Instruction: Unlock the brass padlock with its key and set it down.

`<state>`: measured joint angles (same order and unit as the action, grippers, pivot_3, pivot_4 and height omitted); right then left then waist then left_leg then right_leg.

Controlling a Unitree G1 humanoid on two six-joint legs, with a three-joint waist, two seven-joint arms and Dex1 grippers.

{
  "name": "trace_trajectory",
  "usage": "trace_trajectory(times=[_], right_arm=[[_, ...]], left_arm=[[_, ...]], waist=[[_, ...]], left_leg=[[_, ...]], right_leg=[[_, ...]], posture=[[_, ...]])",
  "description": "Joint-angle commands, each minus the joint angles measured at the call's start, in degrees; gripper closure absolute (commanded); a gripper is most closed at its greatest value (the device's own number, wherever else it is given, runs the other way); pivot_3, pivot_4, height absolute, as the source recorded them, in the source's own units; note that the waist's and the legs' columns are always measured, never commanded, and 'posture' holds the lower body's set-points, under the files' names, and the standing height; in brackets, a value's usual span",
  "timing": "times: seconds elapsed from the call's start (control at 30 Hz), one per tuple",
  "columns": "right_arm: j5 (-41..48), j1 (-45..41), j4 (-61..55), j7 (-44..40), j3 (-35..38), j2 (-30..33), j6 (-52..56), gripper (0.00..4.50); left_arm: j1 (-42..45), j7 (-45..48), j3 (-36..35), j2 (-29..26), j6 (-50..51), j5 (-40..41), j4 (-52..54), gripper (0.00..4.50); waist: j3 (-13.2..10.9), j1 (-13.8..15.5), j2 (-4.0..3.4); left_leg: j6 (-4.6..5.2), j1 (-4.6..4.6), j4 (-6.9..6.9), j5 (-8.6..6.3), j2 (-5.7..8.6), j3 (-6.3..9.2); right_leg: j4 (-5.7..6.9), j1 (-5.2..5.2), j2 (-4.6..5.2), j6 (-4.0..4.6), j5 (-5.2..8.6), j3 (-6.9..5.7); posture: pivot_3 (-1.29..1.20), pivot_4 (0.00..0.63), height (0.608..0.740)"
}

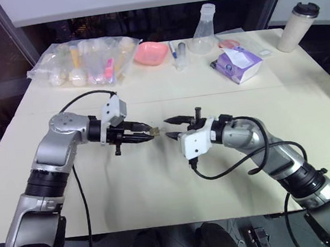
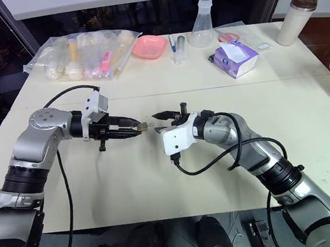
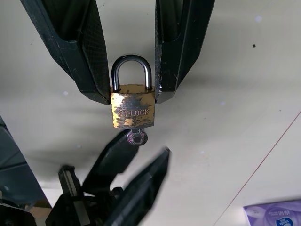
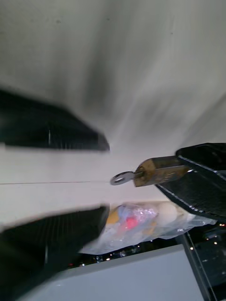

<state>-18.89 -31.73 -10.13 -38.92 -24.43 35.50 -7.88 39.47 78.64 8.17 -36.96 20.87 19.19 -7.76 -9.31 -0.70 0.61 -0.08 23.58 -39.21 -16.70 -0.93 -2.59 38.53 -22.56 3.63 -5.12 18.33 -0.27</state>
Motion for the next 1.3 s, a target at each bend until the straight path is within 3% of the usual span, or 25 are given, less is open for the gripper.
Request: trace_trajectory(times=[0.03, 0.37, 0.93, 1.0, 1.13, 1.3], right_arm=[[0.7, -0.9, -1.4, -1.0, 1.9, -1.1, 0.4, 4.41], [2.1, -0.5, -3.1, -5.4, 2.3, -2.7, 3.5, 4.47], [-1.8, -2.0, -2.3, -4.5, 2.0, -4.3, -1.3, 4.47], [-2.3, -2.1, -1.8, -4.2, 2.2, -4.2, -2.4, 4.23], [-3.7, -2.3, -1.1, -4.0, 2.2, -4.1, -3.4, 2.42], [-6.3, -3.0, 0.2, -2.4, 2.4, -3.4, -6.7, 2.42]], left_arm=[[0.9, -0.4, -0.6, -0.4, -1.6, -0.3, 1.2, 3.72], [0.7, -1.5, 0.0, 0.0, -3.6, -1.9, 1.4, 3.72], [1.0, -3.0, -0.2, 1.2, -0.7, -1.2, 1.8, 3.72], [1.2, -2.8, -0.3, 1.4, 0.3, -0.5, 2.2, 3.72], [1.4, -2.6, -0.4, 1.2, 1.5, 0.1, 2.6, 3.72], [1.3, -1.4, -0.4, 0.2, 3.2, 1.1, 3.4, 3.72]], waist=[[0.0, 0.0, 0.00], [0.0, 0.0, 0.00], [0.0, -0.1, 0.00], [0.0, 0.0, 0.00], [0.0, 0.0, 0.00], [0.0, -0.1, 0.00]], left_leg=[[0.00, 0.00, 0.00, 0.00, 0.00, 0.00], [0.01, 0.00, 0.00, -0.01, 0.00, 0.00], [-0.01, 0.00, 0.00, 0.00, 0.00, 0.00], [-0.03, 0.00, 0.00, 0.02, 0.00, -0.01], [-0.04, 0.00, -0.01, 0.02, 0.01, -0.01], [-0.11, 0.00, -0.01, 0.06, 0.01, -0.02]], right_leg=[[0.00, 0.00, 0.00, 0.00, 0.00, 0.00], [0.01, 0.00, 0.00, 0.00, 0.00, 0.00], [0.04, -0.02, 0.00, 0.00, 0.00, 0.00], [0.06, -0.03, 0.00, 0.00, 0.00, 0.00], [0.09, -0.03, 0.01, 0.00, 0.00, 0.00], [0.15, -0.06, 0.01, 0.00, 0.00, 0.00]], posture=[[0.00, 0.150, 0.715], [0.00, 0.150, 0.715], [0.00, 0.150, 0.715], [0.00, 0.150, 0.715], [0.00, 0.150, 0.715], [0.00, 0.150, 0.715]])
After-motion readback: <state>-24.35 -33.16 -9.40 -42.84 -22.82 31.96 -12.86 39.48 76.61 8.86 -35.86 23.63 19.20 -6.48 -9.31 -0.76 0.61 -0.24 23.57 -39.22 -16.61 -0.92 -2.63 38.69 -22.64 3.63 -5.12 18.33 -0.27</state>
